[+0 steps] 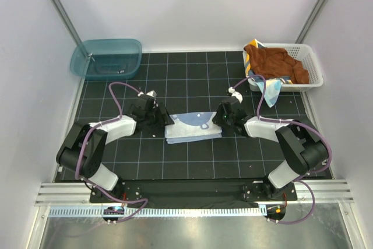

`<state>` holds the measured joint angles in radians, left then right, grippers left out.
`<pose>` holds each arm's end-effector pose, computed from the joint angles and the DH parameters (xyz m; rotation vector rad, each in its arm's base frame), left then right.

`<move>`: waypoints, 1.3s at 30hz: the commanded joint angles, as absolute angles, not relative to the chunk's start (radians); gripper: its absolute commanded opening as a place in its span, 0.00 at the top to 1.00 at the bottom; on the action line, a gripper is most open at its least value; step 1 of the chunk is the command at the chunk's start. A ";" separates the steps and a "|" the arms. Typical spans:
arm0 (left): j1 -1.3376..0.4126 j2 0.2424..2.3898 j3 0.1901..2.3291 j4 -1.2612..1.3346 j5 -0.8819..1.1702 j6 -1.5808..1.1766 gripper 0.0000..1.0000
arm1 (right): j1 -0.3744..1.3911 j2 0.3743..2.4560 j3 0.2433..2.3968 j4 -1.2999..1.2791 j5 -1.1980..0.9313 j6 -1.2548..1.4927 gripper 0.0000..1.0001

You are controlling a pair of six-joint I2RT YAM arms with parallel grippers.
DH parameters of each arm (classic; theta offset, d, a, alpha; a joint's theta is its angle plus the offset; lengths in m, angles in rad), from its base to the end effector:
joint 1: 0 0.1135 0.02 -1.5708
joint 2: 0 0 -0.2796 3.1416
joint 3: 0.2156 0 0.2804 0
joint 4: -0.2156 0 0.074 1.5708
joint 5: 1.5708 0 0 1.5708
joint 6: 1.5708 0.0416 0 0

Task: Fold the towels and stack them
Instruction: Neatly place the folded towel into the bin

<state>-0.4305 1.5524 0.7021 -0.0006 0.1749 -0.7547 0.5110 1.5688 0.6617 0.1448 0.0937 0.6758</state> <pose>0.2846 -0.1386 0.1404 -0.3278 2.5247 -0.7199 0.2801 0.1526 0.1346 0.2434 2.3671 0.4767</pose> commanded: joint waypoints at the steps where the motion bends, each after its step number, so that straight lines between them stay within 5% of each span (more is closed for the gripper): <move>1: -0.460 1.626 0.644 -0.063 0.150 -0.770 0.41 | 0.508 1.566 0.640 0.140 0.098 0.663 0.73; 10: -0.517 1.689 0.607 -0.063 0.048 -0.828 0.53 | 0.508 1.551 0.643 0.138 0.083 0.666 0.73; 19: -0.540 1.700 0.730 -0.198 -0.051 -0.776 1.00 | 0.506 1.499 0.684 0.078 0.072 0.649 0.71; 27: -0.543 1.798 1.112 -0.483 -0.307 -0.680 1.00 | 0.505 1.364 0.799 -0.084 0.075 0.606 0.52; 39: -0.543 2.061 1.525 -0.652 -0.512 -0.539 1.00 | 0.506 1.258 0.830 -0.169 0.060 0.568 0.51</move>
<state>-0.5491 2.0163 1.4406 -0.5701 -0.3836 -0.6052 0.5083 1.2831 0.7990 -0.1413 0.0631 0.5961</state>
